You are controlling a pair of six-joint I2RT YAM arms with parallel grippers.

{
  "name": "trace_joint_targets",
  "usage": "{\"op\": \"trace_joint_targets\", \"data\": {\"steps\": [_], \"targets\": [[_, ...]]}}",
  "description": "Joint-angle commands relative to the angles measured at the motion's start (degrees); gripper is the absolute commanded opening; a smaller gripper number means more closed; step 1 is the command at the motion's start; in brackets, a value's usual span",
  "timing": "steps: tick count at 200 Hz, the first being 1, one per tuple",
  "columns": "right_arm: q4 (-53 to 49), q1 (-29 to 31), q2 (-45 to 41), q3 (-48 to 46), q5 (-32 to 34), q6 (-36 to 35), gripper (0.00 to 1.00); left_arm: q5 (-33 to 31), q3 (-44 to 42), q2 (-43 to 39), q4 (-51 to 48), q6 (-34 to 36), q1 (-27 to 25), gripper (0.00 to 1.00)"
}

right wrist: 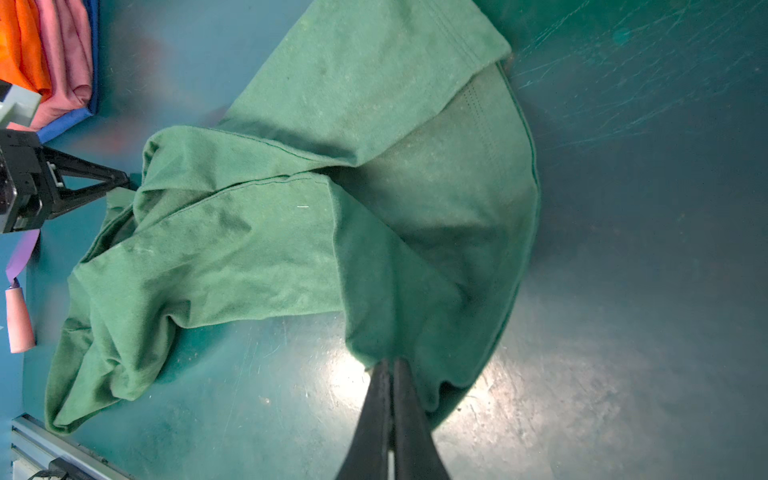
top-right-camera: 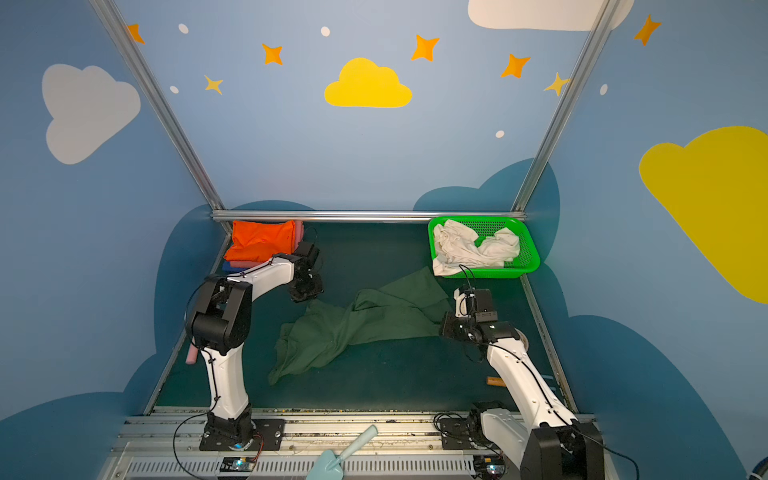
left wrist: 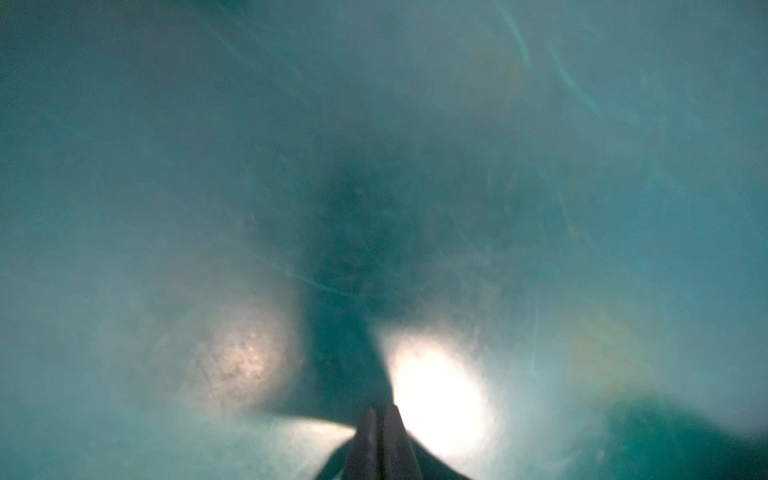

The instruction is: Fold and stack the t-shirts

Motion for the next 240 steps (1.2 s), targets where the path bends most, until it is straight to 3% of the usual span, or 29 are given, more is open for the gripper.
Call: {"op": "trace_joint_targets", "data": {"steps": [1,79,164,194,240], "targets": [[-1.10,0.33,-0.89,1.79,0.87,0.52,0.00,0.80,-0.87,-3.52,-2.01,0.21,-0.29,0.05],[-7.64,0.29,-2.88,8.99,5.98,-0.43,0.00,1.01,-4.01,-23.20,0.54,0.76,-0.44,0.05],[-15.03,0.17,-4.30,24.20,8.61,-6.03,0.00,-6.66,-14.32,-56.20,11.44,1.75,0.01,0.05],[-16.29,0.21,-6.08,31.09,9.42,-8.19,0.00,-6.21,-10.46,-64.37,10.45,3.89,0.42,0.05],[-16.83,0.26,-7.61,39.24,7.99,-8.98,0.00,-4.34,-1.83,-68.83,6.95,6.94,0.42,0.05]]}}
